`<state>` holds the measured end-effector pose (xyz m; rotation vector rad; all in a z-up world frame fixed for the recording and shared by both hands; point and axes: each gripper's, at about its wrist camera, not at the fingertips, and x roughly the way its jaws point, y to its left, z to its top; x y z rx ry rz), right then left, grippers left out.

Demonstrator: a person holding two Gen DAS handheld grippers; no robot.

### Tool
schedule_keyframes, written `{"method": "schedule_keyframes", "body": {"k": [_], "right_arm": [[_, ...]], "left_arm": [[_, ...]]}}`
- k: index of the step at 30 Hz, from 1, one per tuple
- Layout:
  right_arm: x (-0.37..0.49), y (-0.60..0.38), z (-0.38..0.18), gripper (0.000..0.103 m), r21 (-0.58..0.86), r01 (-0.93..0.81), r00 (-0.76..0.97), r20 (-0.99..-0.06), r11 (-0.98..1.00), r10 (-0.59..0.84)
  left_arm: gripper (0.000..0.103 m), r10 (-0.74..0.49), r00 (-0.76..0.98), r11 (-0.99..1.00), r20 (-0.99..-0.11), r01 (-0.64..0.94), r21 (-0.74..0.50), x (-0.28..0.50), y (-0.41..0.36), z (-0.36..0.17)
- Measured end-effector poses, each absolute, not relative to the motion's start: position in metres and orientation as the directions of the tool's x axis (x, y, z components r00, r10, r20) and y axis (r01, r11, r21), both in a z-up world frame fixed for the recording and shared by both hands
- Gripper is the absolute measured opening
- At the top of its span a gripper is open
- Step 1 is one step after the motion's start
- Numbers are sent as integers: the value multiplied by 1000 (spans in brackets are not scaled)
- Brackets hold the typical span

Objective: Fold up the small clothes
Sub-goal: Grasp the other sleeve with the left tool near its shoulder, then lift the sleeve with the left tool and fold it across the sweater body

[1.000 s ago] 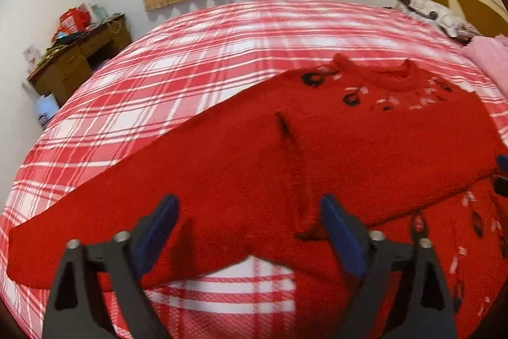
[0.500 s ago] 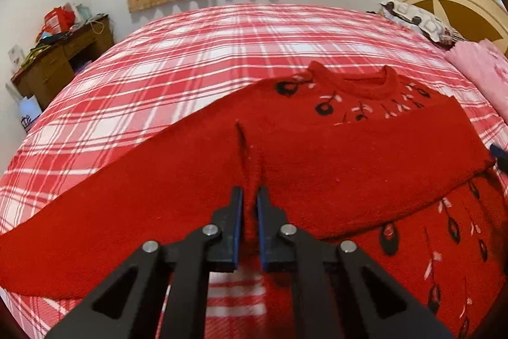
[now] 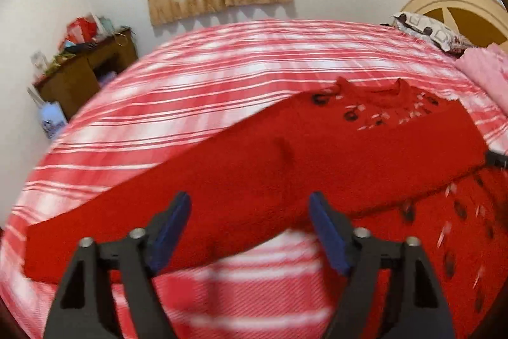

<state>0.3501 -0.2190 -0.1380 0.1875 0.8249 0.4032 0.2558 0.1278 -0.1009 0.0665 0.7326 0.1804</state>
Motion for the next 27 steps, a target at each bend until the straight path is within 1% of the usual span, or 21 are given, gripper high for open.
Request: {"method": "schedule_keyframes", "body": {"k": [2,6,9,12,16,21,27], "right_arm": [[348,-218,-140,88,314,-275,609,-675,909,417],[347,-218,-142,88,309,-275,608,-678,910,414],[346,-217,-142,88,301,-274,608,-682,913,407],[346,-215,-142,88,288,-274,610,-686,918,397],[346,-216,-143,88,288,-273,611,-685,918,397],[345,-215,-143,88,287,-273,611,-685,918,396],[344,-214,-142,88,282,-273,612,-687,920,392]], "left_arm": [[87,232,717,972,-657,-191,135,237,156,-102],[87,351,625,925,-697,-346,155,202,233,-118],[86,391,562,887,-729,-442,136,183,275,-129],[83,399,541,861,-740,-499,99,168,301,-133],[82,383,541,841,-749,-540,40,161,317,-137],[82,317,571,794,-757,-597,-117,156,332,-140],[82,291,608,749,-738,-625,-219,154,344,-134]]}}
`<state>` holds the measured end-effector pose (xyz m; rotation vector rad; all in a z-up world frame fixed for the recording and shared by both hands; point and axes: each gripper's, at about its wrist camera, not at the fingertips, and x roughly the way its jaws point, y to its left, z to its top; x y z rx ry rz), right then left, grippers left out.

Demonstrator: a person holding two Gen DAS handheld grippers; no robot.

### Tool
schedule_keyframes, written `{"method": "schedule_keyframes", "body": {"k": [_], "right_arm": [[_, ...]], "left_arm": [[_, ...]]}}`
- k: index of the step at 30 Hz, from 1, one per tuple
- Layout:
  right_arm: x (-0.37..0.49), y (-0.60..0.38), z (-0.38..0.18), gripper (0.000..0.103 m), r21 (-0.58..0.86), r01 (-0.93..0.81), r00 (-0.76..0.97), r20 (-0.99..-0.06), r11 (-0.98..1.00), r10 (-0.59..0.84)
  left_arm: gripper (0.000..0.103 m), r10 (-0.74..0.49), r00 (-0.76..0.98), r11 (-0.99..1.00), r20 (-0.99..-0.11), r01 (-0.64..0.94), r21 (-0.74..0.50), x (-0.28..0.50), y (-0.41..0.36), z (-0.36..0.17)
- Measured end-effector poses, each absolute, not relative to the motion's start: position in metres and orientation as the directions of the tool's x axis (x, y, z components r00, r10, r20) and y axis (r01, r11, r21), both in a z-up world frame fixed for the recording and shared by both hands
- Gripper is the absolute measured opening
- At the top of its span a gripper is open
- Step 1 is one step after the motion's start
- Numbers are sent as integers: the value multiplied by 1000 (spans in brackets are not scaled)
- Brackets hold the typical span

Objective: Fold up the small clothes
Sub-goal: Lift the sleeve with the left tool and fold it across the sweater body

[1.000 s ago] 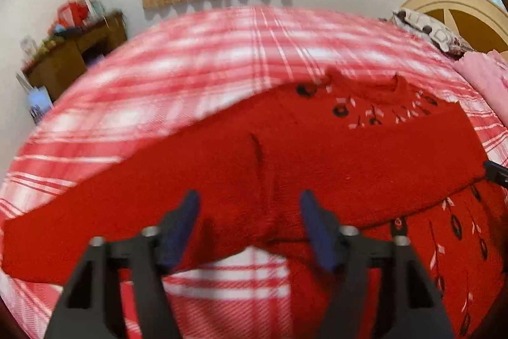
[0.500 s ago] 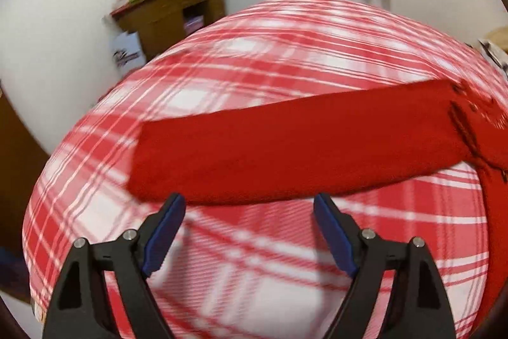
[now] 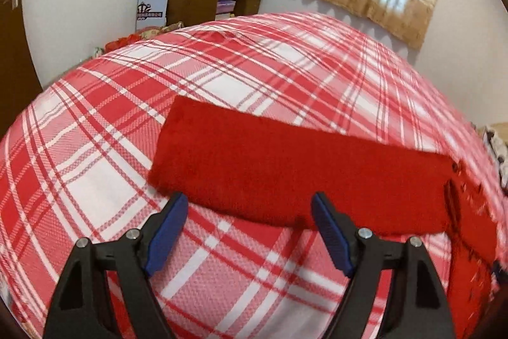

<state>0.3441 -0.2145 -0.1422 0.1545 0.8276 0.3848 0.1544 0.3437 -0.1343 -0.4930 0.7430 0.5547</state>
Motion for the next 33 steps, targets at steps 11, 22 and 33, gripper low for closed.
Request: {"method": "schedule_keyframes", "body": {"k": [11,22,33], "right_arm": [[345,-212,-142,88,264,-272,615,-692,925,378],[344,-212,-142,88,264,-272,615,-691,925,379],[344,-212,-142,88,264,-271,617,-691,926,377]], "left_arm": [[78,335,617,614,-712,-716,-332,120,403,-123],[60,199,672,574,-714,-670,-471,138,387,-140],[6,226,645,578,-730,-692,-432,150,395,-146]]}}
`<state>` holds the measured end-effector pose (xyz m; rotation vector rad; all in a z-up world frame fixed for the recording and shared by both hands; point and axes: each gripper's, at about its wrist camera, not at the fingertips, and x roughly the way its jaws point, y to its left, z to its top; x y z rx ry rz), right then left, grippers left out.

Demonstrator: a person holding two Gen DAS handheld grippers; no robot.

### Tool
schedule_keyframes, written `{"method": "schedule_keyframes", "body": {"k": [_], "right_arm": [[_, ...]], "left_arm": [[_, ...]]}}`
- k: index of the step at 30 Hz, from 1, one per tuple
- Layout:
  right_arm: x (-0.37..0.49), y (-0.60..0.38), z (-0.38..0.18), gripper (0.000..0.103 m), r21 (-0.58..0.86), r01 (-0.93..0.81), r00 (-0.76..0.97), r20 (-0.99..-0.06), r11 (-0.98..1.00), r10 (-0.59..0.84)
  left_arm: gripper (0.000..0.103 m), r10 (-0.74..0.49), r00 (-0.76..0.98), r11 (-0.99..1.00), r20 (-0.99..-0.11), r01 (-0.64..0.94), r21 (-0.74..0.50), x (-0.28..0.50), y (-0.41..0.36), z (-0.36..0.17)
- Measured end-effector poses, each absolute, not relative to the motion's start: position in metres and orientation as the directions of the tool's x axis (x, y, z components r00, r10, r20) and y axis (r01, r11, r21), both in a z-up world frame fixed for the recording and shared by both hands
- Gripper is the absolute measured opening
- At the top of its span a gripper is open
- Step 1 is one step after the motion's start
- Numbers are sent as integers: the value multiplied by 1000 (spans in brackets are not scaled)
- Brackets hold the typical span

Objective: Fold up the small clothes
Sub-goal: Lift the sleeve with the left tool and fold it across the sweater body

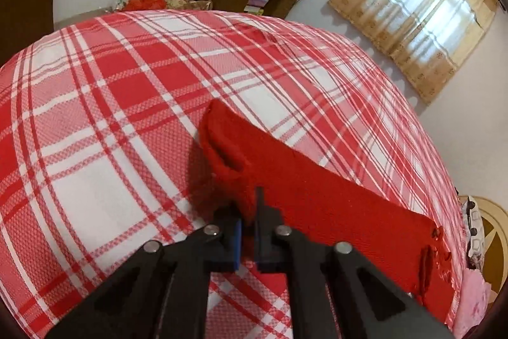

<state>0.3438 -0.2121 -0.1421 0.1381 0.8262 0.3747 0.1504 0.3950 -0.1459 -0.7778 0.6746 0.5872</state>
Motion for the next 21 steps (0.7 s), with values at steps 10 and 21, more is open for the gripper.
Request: {"method": "schedule_keyframes", "body": {"k": [10,21], "right_arm": [[329,-228,-119,88,301,-250,711,-589,920,385],[325,-269,-96,88,289,-53,840,-504,956,199]], "left_arm": [[5,237,689,683,-685,-619,-386,160,370,-101],[5,135,780,782,-611,-463,-418,196,307,-45]]}}
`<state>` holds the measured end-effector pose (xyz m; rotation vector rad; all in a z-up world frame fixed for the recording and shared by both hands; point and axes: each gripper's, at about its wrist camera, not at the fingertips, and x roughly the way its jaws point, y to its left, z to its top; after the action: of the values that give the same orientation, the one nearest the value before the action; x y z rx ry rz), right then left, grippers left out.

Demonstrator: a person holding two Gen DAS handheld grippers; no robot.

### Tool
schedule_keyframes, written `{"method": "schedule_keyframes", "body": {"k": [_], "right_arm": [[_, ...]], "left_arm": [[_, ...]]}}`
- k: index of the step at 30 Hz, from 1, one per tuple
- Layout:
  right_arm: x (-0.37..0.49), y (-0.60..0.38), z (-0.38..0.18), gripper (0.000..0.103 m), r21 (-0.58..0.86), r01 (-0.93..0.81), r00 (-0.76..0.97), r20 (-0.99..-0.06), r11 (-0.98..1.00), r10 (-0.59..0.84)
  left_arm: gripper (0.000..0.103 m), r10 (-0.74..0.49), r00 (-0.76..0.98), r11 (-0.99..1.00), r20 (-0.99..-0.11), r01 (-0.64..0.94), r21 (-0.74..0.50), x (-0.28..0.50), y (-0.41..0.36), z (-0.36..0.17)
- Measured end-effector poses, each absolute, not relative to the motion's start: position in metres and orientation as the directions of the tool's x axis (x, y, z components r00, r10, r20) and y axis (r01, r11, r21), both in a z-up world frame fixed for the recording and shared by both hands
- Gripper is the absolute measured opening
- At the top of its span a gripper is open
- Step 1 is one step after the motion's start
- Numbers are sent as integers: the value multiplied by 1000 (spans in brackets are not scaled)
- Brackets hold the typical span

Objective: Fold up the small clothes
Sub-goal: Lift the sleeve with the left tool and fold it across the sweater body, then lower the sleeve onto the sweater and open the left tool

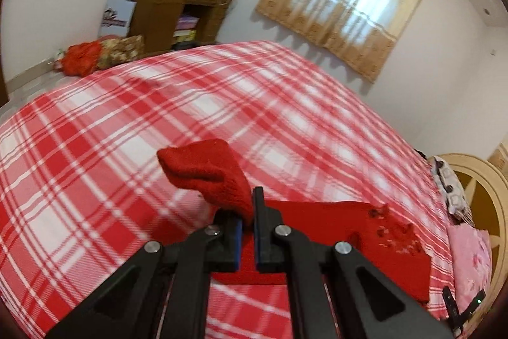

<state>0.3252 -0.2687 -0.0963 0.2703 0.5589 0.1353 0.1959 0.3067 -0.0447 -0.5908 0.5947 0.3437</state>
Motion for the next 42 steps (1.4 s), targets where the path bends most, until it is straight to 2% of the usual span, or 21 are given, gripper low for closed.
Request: {"method": "schedule_keyframes", "body": {"k": [3,7,28,42], "right_arm": [[327,-284,-98,88,296,46,850,-514,954,118],[329,-295,-105,88,317,89,841,-532,944,100],[328,-303,-111,88,334,122,841,-535,935,82],[327,-305,-112,88,335,137,841,-537,932,69]], "left_arm": [[5,95,800,804,-592,-413,-429,208,285,-30],[5,30,827,828,-561,-335,-450,227,257,-10],[5,-97,879,897,-468,-127,-423,295,142,54],[5,-177,882,915,-436,-16,-404,327,68,74]]}}
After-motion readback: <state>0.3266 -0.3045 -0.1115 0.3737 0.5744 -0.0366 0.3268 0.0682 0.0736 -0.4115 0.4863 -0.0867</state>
